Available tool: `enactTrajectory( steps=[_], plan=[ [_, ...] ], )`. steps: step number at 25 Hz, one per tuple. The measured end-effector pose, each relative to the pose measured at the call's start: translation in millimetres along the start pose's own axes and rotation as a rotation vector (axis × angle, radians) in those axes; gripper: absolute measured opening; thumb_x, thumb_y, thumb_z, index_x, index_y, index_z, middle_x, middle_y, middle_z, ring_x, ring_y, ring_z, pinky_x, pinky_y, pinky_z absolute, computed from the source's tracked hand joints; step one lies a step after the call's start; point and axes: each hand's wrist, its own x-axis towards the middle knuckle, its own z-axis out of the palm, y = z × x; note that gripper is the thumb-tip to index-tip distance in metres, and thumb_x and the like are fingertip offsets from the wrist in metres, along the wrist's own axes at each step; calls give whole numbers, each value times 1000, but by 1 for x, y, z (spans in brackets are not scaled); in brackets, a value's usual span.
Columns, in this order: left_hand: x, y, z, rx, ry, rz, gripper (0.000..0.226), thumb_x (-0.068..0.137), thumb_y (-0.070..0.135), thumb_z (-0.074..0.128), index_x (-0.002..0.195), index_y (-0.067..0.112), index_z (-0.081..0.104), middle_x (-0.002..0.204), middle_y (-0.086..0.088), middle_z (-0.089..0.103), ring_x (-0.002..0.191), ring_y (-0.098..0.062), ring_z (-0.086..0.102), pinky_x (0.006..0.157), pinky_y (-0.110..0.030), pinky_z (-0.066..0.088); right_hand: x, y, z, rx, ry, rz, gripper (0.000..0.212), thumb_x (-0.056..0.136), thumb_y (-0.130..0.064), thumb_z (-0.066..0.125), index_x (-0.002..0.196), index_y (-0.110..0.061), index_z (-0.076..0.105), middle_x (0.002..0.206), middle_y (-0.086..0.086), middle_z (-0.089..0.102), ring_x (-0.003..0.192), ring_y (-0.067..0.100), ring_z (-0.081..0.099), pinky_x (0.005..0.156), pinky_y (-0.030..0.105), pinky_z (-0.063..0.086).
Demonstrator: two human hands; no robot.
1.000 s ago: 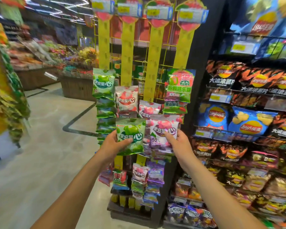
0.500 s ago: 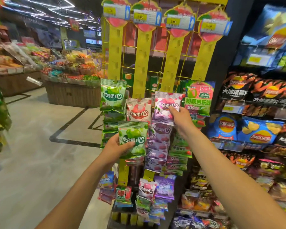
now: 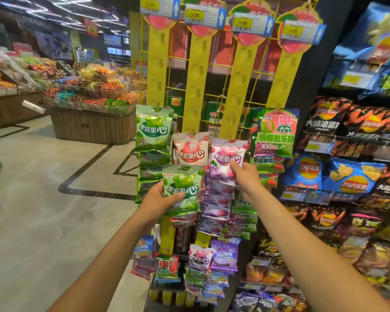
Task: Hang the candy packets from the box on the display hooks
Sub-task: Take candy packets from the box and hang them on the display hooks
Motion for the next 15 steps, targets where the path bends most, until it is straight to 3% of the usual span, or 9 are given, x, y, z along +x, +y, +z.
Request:
enactTrajectory(
  steps=[2,4,6,9,13,15],
  plan=[
    [0,2,0,-26,-6,3,38,90,20,81,124,25,65,116,5,78,109,-18,74,102,-50,56,-7,5,-2,3,0,-3,53,93,-56,67,120,-9,66,127,5,67,115,22,61,104,45,50],
    [1,2,0,-35,-16,-1,49,86,28,85,130,25,63,124,4,75,117,-19,71,105,-49,54,-18,13,-5,46,1,2,39,98,-43,68,103,-4,70,111,19,72,97,22,67,85,36,56],
    [2,4,1,-39,-16,8,47,87,26,84,129,23,63,123,5,76,116,-18,71,105,-46,54,-33,21,-8,89,-26,23,32,99,-36,69,104,-4,72,103,13,76,90,23,76,78,30,63],
    [5,6,2,-40,-34,18,34,92,13,77,122,23,65,114,7,79,109,-17,74,102,-41,56,-45,38,-13,23,-33,71,36,96,-38,72,107,-4,72,94,12,80,86,24,79,75,32,65],
    [7,16,-4,-27,-51,40,45,88,27,84,128,26,64,125,4,75,120,-21,69,109,-51,51,-57,45,-8,-82,-96,181,41,95,-42,72,104,-2,72,87,14,80,77,25,79,69,34,65],
    [9,22,-7,-9,-43,49,44,88,27,84,128,26,64,124,4,75,121,-22,68,106,-48,52,-62,35,1,-104,-145,99,32,98,-35,70,105,-5,73,89,12,80,76,23,78,68,31,64]
  ],
)
